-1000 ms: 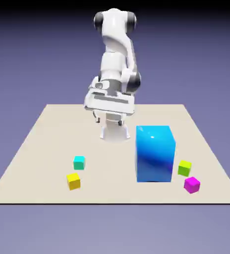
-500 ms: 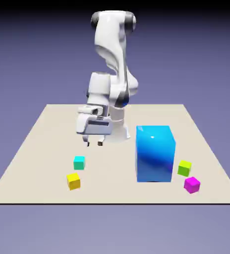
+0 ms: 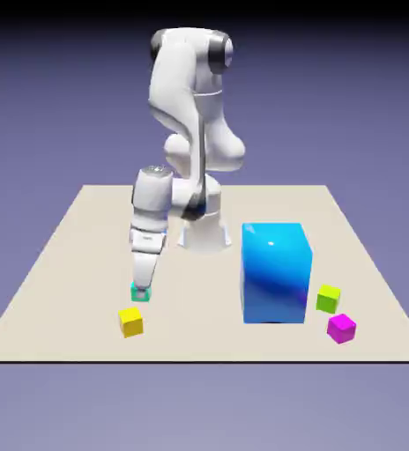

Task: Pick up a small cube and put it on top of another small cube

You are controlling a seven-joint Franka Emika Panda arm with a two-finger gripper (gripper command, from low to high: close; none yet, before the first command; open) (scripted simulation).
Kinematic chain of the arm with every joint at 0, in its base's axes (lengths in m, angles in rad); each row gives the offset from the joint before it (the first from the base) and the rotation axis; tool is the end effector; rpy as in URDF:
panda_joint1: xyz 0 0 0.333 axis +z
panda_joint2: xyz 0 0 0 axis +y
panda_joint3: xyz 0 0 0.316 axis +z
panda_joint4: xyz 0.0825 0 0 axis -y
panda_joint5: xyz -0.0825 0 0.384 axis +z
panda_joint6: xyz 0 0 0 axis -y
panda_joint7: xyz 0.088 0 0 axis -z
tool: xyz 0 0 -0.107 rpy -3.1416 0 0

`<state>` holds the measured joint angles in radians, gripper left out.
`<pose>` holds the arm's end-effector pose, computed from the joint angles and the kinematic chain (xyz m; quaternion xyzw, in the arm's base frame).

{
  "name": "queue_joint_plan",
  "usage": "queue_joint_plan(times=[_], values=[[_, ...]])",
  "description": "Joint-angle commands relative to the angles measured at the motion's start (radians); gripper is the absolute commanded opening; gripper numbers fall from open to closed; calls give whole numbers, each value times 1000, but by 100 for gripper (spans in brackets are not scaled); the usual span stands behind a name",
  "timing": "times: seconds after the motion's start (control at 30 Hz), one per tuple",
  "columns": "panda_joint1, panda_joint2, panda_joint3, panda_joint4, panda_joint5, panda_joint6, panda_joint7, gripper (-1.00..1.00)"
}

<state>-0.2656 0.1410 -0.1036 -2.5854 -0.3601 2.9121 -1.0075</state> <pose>0.4356 -0.1466 0.2257 0.8759 0.4695 0.0292 0.1067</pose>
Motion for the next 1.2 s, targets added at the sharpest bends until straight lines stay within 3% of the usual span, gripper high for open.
queue_joint_plan(times=[0.0,0.13,0.4,0.43,0.73,1.17], values=[[-7,18,-3,6,-9,-3,-44,0],[-34,87,-13,27,-44,-15,-213,0],[0,316,-77,105,-129,142,-127,0],[0,316,-77,105,-129,142,-127,-100],[-35,111,-15,46,23,-25,-141,-100],[436,123,-258,127,445,-172,288,-100]])
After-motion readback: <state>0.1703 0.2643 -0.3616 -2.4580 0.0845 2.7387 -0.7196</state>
